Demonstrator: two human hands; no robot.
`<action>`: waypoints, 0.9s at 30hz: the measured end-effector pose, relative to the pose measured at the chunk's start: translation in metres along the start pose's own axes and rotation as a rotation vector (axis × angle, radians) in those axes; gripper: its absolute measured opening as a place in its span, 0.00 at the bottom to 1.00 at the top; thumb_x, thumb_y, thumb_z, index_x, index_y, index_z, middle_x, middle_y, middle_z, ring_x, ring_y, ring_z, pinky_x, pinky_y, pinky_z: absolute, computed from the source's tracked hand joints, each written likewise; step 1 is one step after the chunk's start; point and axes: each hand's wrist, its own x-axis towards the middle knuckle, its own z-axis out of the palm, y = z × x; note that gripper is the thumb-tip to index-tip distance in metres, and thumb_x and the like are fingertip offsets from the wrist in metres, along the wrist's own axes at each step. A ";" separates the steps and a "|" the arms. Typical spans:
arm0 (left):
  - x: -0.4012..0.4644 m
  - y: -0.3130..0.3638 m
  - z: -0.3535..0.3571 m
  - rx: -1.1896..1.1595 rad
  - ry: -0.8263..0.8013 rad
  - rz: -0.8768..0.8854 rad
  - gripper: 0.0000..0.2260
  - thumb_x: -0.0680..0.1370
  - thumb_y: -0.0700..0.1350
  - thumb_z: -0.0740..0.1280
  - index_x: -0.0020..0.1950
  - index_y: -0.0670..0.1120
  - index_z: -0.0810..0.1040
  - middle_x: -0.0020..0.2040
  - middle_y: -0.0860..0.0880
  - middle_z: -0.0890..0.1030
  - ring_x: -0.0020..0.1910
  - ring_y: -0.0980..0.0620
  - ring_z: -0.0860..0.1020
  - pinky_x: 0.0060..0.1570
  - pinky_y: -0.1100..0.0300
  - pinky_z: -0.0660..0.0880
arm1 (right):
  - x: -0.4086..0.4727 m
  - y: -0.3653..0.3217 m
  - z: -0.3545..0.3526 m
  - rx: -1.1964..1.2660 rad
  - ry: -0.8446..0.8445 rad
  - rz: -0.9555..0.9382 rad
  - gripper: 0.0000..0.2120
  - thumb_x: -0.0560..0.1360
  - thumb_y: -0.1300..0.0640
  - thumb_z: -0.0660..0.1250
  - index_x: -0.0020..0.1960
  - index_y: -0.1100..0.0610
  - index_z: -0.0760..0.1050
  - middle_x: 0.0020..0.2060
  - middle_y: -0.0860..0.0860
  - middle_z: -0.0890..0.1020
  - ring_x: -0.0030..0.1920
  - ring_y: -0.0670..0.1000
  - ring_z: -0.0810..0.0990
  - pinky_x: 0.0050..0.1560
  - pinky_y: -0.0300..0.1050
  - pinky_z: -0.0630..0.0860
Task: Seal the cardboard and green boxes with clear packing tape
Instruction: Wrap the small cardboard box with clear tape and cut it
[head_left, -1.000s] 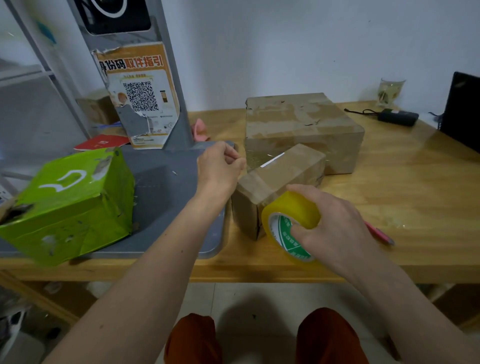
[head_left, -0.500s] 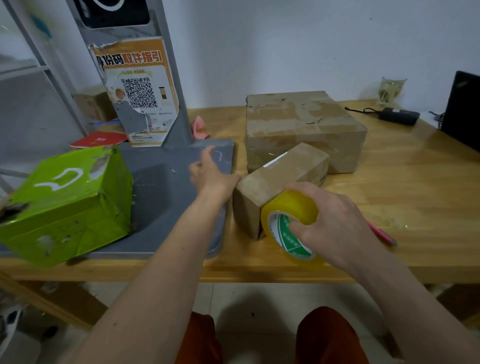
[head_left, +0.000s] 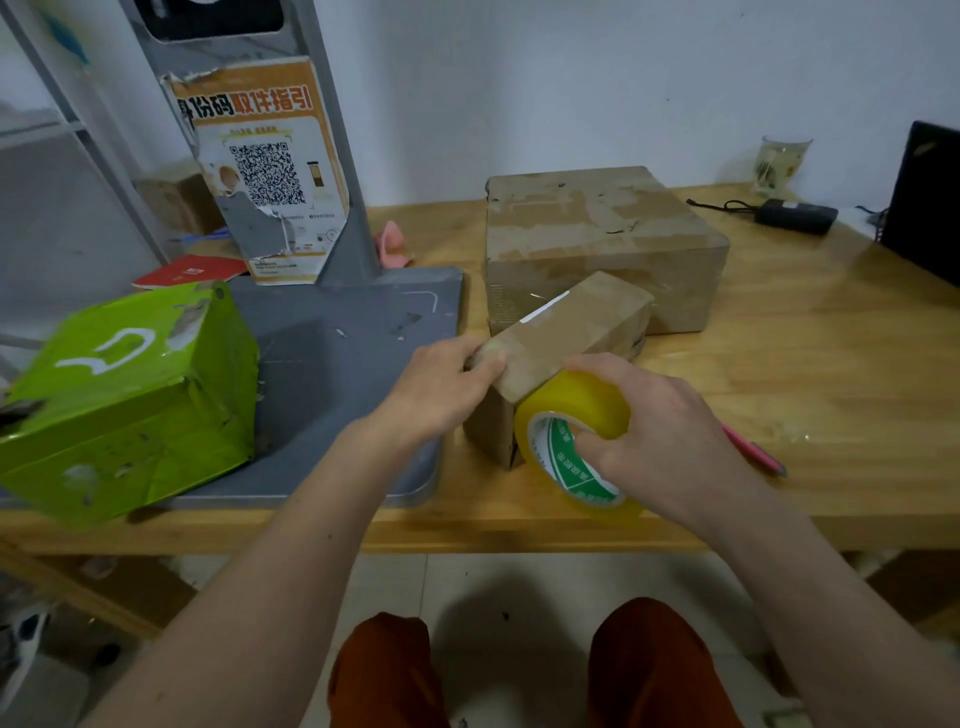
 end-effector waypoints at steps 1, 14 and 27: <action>0.003 0.001 -0.002 0.034 -0.017 -0.025 0.12 0.83 0.53 0.59 0.45 0.51 0.77 0.41 0.54 0.77 0.47 0.50 0.75 0.37 0.61 0.66 | -0.001 0.000 0.000 0.004 0.004 0.002 0.30 0.72 0.56 0.70 0.71 0.41 0.65 0.48 0.48 0.75 0.46 0.50 0.75 0.46 0.45 0.75; 0.045 0.056 0.007 0.436 -0.325 -0.210 0.22 0.72 0.66 0.68 0.40 0.47 0.70 0.40 0.49 0.74 0.40 0.50 0.74 0.44 0.57 0.72 | -0.005 0.007 0.007 -0.041 -0.023 -0.051 0.34 0.72 0.53 0.72 0.72 0.40 0.60 0.51 0.46 0.73 0.51 0.48 0.72 0.47 0.40 0.70; 0.020 0.002 0.019 -0.796 -0.194 -0.357 0.33 0.65 0.67 0.71 0.61 0.45 0.81 0.54 0.43 0.84 0.52 0.44 0.83 0.55 0.49 0.79 | 0.003 0.036 0.017 0.882 0.389 0.140 0.17 0.73 0.61 0.72 0.60 0.53 0.72 0.50 0.46 0.81 0.50 0.43 0.81 0.46 0.36 0.78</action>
